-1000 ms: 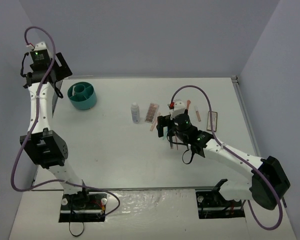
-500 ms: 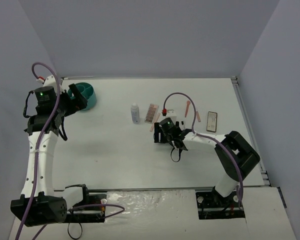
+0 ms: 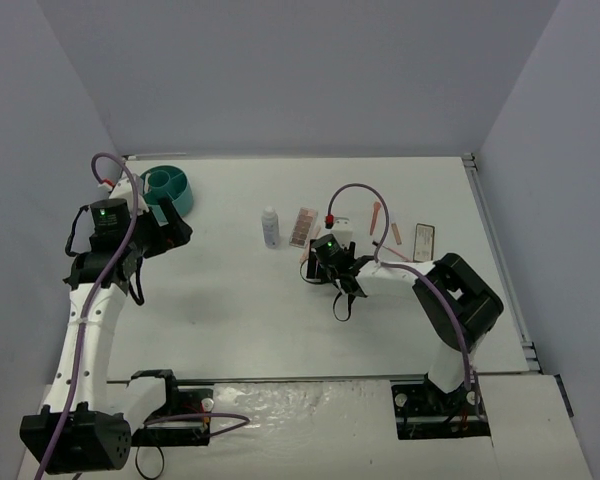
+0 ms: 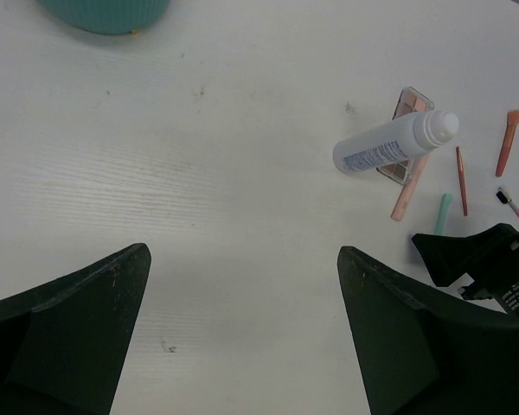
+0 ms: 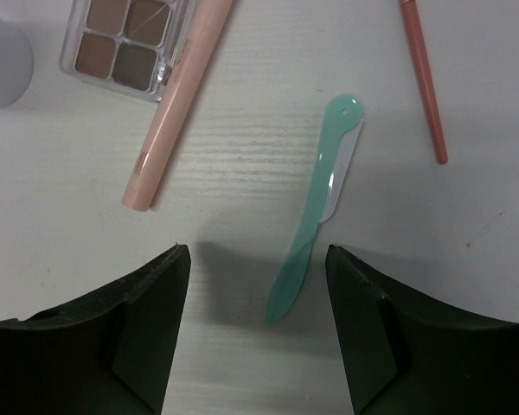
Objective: Organize the makeup
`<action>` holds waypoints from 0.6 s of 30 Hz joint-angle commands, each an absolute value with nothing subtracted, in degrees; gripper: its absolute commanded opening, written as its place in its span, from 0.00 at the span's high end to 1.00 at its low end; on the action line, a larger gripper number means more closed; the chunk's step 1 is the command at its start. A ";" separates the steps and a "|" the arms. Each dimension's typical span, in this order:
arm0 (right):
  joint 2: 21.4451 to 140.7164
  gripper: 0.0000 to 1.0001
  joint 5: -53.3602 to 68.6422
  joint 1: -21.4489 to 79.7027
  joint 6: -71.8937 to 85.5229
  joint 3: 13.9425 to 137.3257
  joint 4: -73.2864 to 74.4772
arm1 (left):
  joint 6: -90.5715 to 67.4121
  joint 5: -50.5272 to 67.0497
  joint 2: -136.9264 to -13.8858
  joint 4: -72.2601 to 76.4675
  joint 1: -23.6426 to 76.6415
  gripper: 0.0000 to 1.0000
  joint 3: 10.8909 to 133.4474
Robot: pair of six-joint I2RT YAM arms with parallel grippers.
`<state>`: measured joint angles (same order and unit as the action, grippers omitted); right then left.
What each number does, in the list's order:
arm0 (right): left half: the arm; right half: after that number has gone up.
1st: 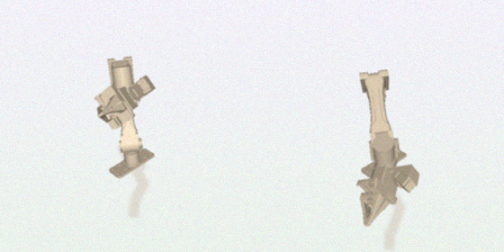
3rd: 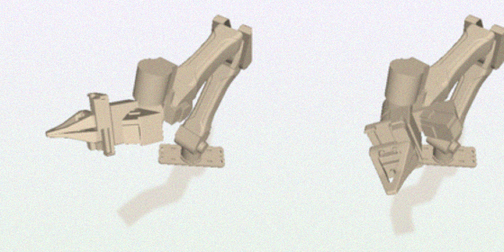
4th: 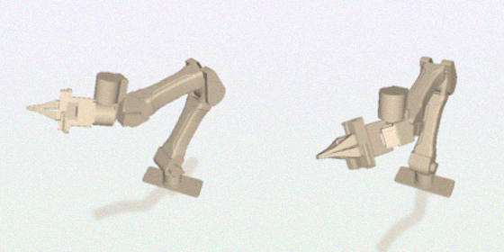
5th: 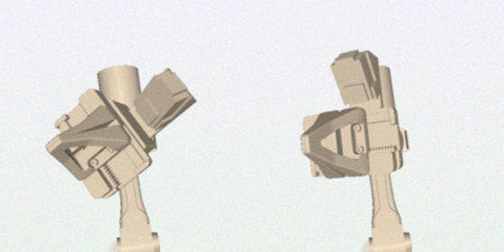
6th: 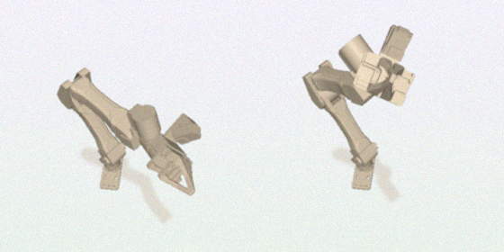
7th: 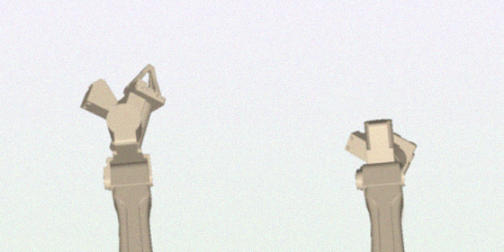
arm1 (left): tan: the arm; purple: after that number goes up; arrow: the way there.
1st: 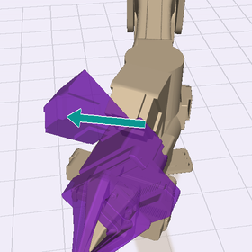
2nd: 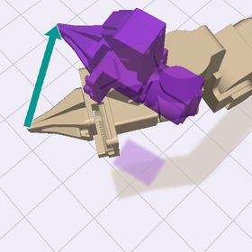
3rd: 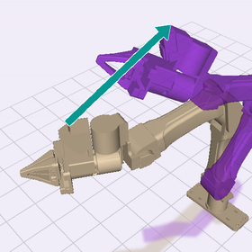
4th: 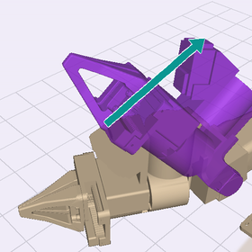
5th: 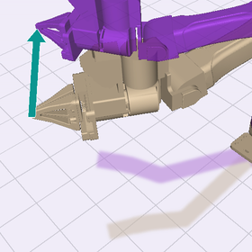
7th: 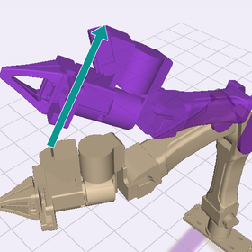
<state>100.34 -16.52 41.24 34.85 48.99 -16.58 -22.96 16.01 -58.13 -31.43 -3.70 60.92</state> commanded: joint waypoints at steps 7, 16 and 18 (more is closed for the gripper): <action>104.96 0.38 -23.49 39.09 36.21 53.85 -12.74 | -22.68 18.03 -57.76 -27.33 -3.52 0.12 61.45; 108.21 0.44 -21.81 38.12 33.57 56.08 -12.74 | -22.61 18.52 -57.48 -27.25 -3.43 0.12 60.85; 108.63 0.52 -21.48 38.06 33.29 56.13 -12.67 | -22.60 18.71 -57.39 -27.15 -3.44 0.12 60.81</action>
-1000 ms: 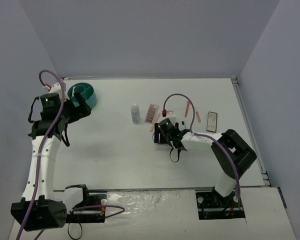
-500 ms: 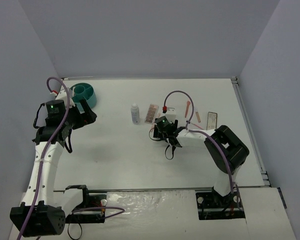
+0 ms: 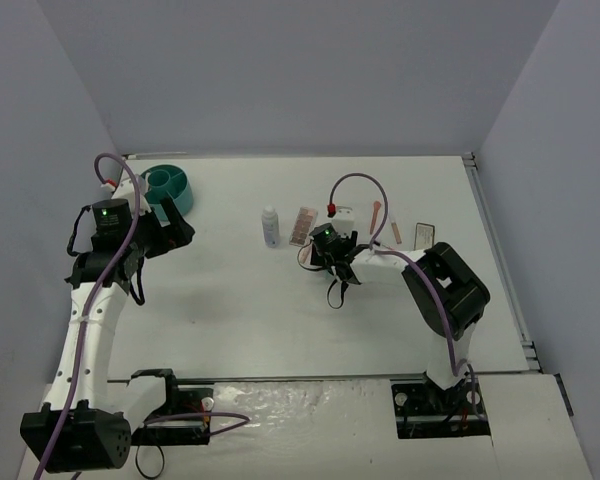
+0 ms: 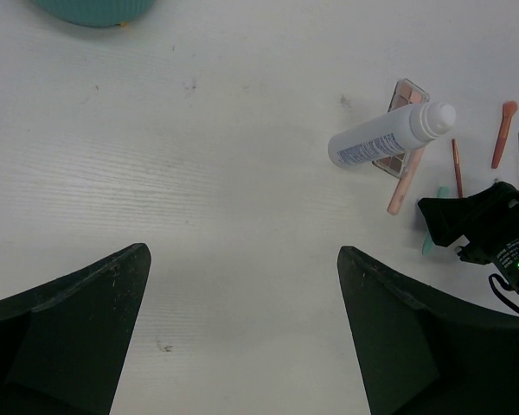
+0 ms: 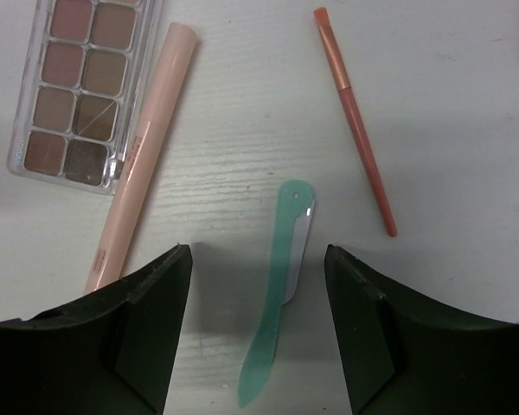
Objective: Organize the makeup
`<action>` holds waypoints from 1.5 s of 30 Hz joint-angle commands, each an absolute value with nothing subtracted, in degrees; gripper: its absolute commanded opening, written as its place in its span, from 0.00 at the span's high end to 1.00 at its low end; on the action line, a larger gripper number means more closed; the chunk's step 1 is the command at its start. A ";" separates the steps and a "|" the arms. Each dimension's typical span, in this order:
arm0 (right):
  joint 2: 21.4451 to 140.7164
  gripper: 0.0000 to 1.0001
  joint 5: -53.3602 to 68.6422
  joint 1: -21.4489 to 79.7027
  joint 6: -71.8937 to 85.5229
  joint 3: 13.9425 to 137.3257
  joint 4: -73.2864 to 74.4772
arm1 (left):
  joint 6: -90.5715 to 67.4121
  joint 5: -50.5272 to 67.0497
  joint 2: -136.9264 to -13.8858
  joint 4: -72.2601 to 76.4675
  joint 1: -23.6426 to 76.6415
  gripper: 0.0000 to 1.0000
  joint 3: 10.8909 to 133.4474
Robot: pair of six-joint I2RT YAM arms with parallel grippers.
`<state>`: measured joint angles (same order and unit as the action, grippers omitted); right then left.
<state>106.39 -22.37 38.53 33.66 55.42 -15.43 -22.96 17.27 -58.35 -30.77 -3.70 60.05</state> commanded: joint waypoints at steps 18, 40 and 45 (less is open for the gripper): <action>83.82 1.00 -13.11 43.81 15.05 44.48 -28.63 | -30.03 27.83 -56.46 -24.81 8.98 0.12 62.82; 67.24 1.00 9.43 51.24 -3.06 42.29 -46.03 | -44.82 25.46 -65.50 -9.69 29.58 0.27 66.43; 67.06 1.00 9.39 51.24 -2.97 41.66 -47.14 | -46.01 25.93 -67.13 -8.95 29.81 0.34 66.69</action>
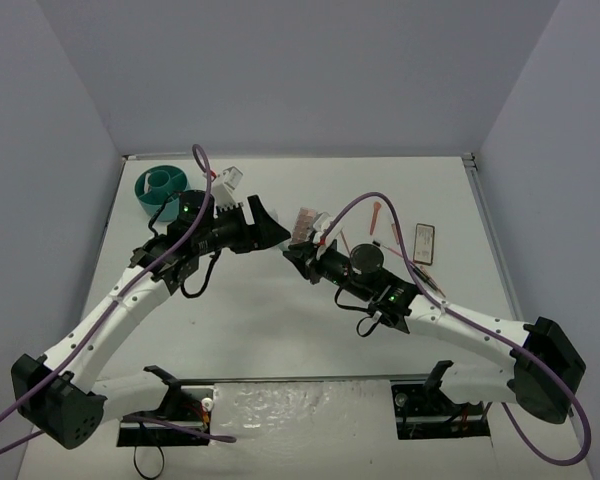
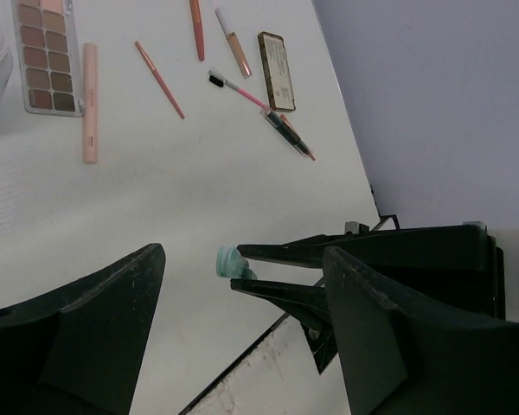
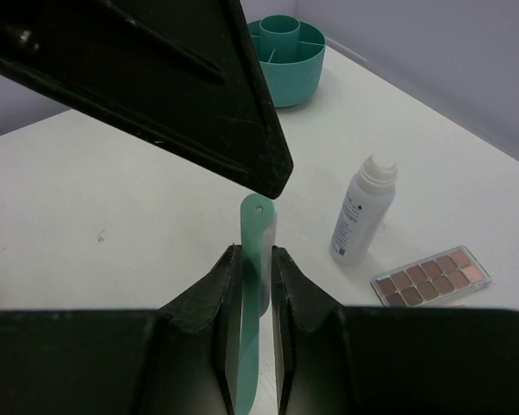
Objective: Organize the makeup
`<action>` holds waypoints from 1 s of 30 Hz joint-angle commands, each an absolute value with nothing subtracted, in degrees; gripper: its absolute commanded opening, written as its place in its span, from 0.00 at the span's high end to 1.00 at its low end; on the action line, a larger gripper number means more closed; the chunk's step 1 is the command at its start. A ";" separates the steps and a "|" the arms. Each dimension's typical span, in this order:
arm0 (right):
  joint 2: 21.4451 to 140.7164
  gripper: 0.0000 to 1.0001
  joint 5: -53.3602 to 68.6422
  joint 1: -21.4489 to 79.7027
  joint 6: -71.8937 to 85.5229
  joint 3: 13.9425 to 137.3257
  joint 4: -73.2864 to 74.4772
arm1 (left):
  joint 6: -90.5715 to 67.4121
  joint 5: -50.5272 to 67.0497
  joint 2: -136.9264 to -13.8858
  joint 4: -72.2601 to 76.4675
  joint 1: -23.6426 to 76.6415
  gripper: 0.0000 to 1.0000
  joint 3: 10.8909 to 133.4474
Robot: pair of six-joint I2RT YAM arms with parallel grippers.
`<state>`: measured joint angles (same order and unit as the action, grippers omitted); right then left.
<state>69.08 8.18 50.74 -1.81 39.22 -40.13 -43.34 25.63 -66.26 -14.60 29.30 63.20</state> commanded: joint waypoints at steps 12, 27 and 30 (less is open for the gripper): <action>66.39 1.00 8.50 51.23 -2.18 41.12 -49.08 | -47.11 26.91 -68.92 -6.48 30.43 0.55 64.78; 68.64 0.97 6.28 51.15 -0.84 41.22 -50.71 | -45.53 26.98 -68.42 -4.31 31.77 1.00 64.78; 68.93 0.80 5.99 51.15 -0.67 41.66 -50.34 | -43.91 25.54 -68.00 -5.91 31.77 1.00 65.21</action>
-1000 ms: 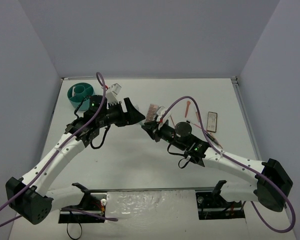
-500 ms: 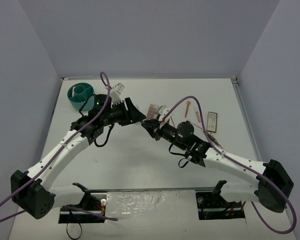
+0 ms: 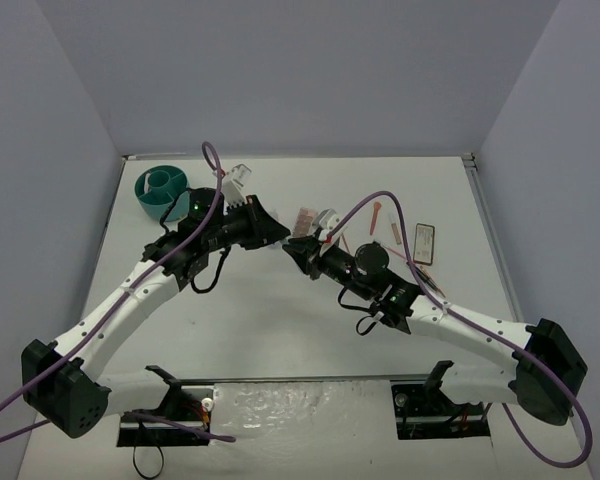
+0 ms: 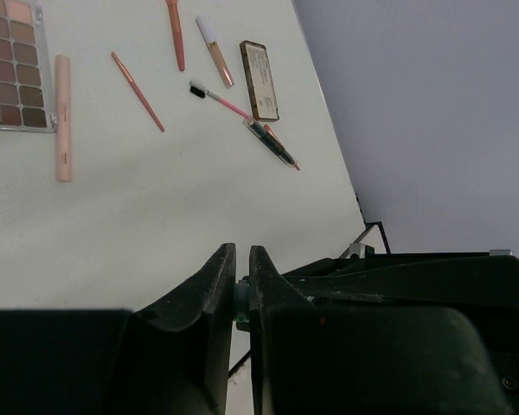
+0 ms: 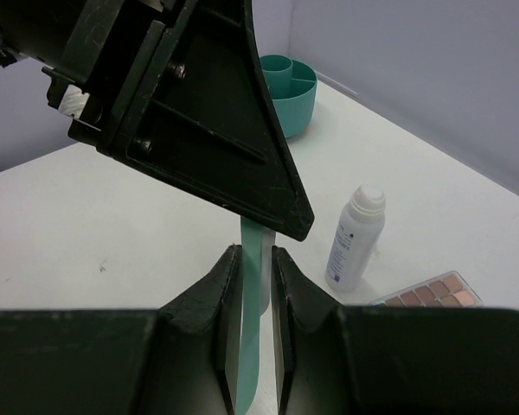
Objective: Organize the makeup
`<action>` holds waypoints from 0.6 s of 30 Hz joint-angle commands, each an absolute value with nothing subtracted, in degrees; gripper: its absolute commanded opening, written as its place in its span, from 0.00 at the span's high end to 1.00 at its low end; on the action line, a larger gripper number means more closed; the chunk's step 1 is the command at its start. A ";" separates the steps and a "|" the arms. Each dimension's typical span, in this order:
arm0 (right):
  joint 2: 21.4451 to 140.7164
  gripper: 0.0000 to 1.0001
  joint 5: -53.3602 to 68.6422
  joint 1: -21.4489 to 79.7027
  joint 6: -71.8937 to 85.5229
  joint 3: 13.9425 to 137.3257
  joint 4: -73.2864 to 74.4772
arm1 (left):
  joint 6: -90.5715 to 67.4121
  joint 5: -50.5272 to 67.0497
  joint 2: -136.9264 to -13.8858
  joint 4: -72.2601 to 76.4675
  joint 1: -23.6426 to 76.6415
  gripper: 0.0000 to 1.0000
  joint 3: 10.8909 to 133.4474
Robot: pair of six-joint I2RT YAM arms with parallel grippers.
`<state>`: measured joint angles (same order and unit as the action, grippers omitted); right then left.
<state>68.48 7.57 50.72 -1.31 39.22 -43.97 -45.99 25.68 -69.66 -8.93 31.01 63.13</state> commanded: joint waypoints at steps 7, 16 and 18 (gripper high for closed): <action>68.43 0.14 3.24 50.91 -0.73 42.80 -46.72 | -36.58 15.66 -67.41 -15.59 31.52 1.00 68.78; 65.95 0.00 -5.09 48.00 0.00 43.68 -34.65 | -24.36 -2.52 -68.80 -29.25 23.19 1.00 79.25; 64.90 0.00 -6.03 46.89 2.44 42.84 -32.69 | -22.16 -5.66 -69.58 -30.78 17.44 1.00 83.18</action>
